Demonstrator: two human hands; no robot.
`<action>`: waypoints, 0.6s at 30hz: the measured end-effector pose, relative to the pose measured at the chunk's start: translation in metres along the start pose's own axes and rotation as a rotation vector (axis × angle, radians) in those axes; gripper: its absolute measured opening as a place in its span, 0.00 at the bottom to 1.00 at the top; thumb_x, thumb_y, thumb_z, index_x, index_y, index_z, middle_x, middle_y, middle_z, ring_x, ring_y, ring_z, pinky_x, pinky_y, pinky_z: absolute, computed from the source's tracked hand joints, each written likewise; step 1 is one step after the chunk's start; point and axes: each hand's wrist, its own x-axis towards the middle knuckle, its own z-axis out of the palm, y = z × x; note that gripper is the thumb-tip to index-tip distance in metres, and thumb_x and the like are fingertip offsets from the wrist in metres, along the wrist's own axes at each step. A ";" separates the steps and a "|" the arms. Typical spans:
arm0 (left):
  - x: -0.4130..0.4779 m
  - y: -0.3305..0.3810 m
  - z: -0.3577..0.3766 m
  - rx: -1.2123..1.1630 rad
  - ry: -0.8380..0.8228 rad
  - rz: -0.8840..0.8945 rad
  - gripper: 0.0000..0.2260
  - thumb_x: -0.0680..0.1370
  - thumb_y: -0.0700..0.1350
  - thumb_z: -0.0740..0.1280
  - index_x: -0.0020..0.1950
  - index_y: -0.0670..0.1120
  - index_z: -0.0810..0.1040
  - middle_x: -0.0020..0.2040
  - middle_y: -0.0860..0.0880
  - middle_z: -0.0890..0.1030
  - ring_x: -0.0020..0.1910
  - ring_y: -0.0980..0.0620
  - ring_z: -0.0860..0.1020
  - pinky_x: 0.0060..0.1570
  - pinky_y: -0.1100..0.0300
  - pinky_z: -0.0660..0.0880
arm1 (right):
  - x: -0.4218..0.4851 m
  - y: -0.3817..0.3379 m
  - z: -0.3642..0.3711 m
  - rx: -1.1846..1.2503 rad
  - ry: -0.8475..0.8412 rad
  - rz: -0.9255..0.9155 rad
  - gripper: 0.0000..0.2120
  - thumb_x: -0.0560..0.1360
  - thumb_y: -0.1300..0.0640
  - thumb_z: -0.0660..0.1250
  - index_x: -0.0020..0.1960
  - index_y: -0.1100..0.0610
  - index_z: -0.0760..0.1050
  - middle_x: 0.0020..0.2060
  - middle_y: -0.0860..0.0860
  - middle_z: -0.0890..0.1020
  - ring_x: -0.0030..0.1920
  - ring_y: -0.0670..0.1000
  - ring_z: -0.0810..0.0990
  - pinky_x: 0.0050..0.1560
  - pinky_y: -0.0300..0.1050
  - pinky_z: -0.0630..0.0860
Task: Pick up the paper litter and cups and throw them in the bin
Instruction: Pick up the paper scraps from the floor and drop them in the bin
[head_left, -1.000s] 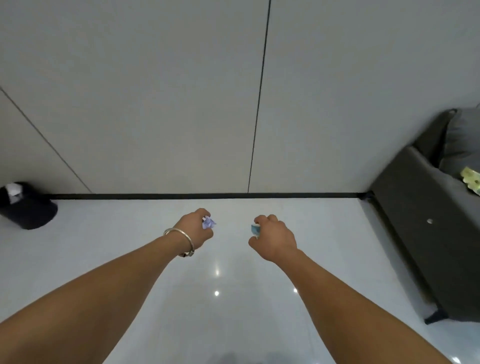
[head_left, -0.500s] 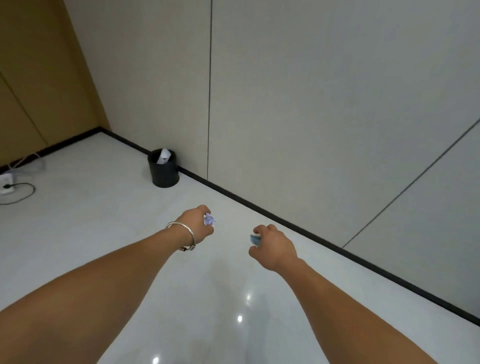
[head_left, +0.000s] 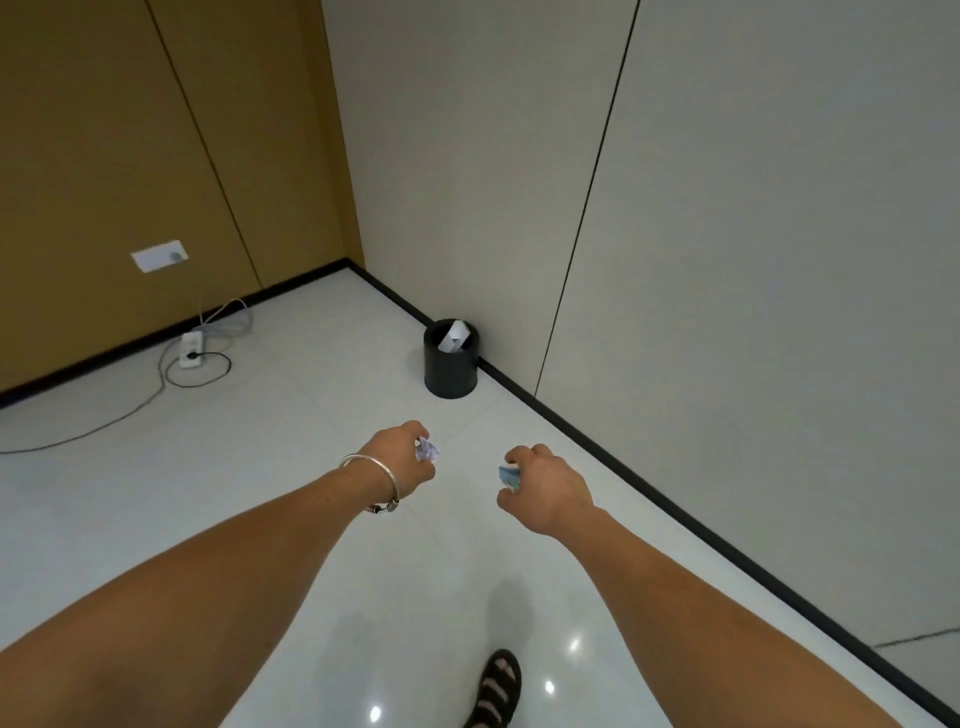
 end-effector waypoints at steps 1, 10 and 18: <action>0.017 -0.001 -0.008 -0.011 0.019 -0.008 0.17 0.74 0.45 0.67 0.62 0.48 0.73 0.47 0.53 0.76 0.44 0.53 0.73 0.44 0.66 0.66 | 0.022 -0.001 -0.005 0.002 -0.003 -0.012 0.25 0.74 0.47 0.65 0.70 0.50 0.66 0.63 0.51 0.71 0.60 0.54 0.74 0.56 0.46 0.73; 0.150 -0.009 -0.066 -0.057 0.063 -0.105 0.13 0.73 0.46 0.67 0.56 0.50 0.73 0.51 0.54 0.81 0.43 0.56 0.75 0.45 0.68 0.67 | 0.191 -0.025 -0.063 -0.011 -0.031 -0.121 0.26 0.74 0.47 0.65 0.71 0.51 0.66 0.64 0.52 0.70 0.61 0.55 0.73 0.55 0.46 0.72; 0.301 -0.040 -0.111 -0.084 0.047 -0.087 0.15 0.73 0.45 0.69 0.58 0.47 0.75 0.53 0.51 0.82 0.44 0.55 0.75 0.46 0.67 0.67 | 0.339 -0.063 -0.072 -0.034 -0.040 -0.124 0.25 0.74 0.48 0.65 0.69 0.51 0.68 0.63 0.53 0.72 0.59 0.55 0.74 0.56 0.47 0.74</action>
